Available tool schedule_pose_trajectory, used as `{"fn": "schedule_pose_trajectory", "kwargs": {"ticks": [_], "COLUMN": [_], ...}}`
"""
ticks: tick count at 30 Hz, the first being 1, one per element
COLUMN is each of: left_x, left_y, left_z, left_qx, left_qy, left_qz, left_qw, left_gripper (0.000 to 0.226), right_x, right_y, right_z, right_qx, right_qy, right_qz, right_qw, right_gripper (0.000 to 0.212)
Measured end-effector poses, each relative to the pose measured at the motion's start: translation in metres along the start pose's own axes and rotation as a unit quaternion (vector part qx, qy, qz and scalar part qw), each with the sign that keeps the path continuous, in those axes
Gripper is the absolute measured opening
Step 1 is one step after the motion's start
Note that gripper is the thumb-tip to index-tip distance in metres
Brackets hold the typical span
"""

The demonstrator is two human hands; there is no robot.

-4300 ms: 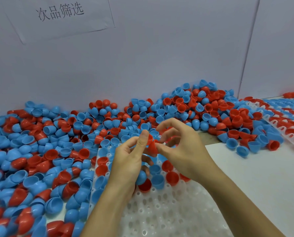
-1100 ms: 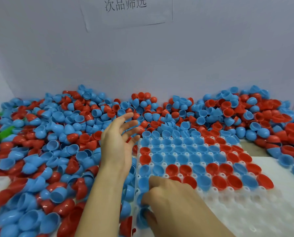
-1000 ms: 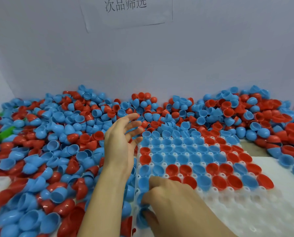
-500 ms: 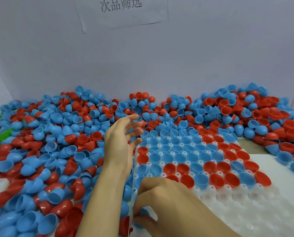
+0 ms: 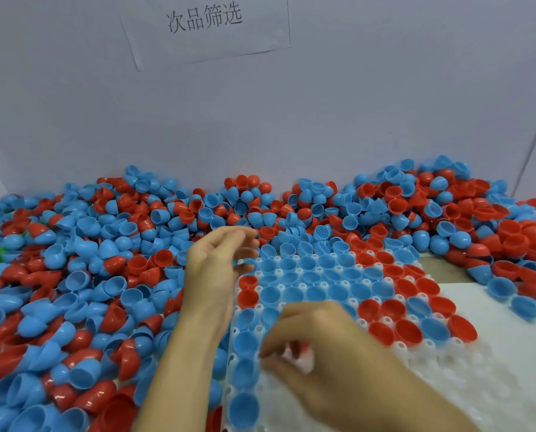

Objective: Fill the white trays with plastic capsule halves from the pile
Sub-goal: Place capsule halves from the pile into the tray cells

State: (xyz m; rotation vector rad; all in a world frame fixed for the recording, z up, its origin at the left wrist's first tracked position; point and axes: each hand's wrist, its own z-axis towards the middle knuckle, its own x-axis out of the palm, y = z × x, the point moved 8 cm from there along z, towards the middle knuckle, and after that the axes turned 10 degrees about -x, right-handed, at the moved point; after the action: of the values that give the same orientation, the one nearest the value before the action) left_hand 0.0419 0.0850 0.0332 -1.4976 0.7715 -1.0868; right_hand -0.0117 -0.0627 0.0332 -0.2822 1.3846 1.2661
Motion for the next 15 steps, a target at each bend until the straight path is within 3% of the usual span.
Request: {"fn": "schedule_pose_trajectory", "kwargs": {"ticks": [3,6,10,15], "left_x": [0.03,0.062,0.076,0.07], "left_y": [-0.001,0.014,0.027,0.015], "left_z": [-0.009,-0.021,-0.028,-0.028], "left_qx": [0.053,0.074,0.095,0.115], "left_qy": [0.082,0.159,0.159,0.104], "left_qz": [0.16,0.307,0.425,0.438], "left_qw": [0.982,0.936,0.886,0.885], "left_gripper": [0.026,0.012,0.011,0.013], "right_x": [-0.041,-0.057,-0.047,-0.048], "right_y": [-0.047,-0.076,-0.092,-0.097], "right_z": [-0.02,-0.039,-0.041,-0.039], "right_qx": [0.097,0.164,0.194,0.178], "right_qy": [-0.049,-0.048,-0.026,-0.049], "right_qz": [-0.018,-0.022,-0.036,-0.011], "right_qw": [0.994,0.985,0.98,0.983], "right_gripper": [0.005,0.008,0.011,0.007]}}
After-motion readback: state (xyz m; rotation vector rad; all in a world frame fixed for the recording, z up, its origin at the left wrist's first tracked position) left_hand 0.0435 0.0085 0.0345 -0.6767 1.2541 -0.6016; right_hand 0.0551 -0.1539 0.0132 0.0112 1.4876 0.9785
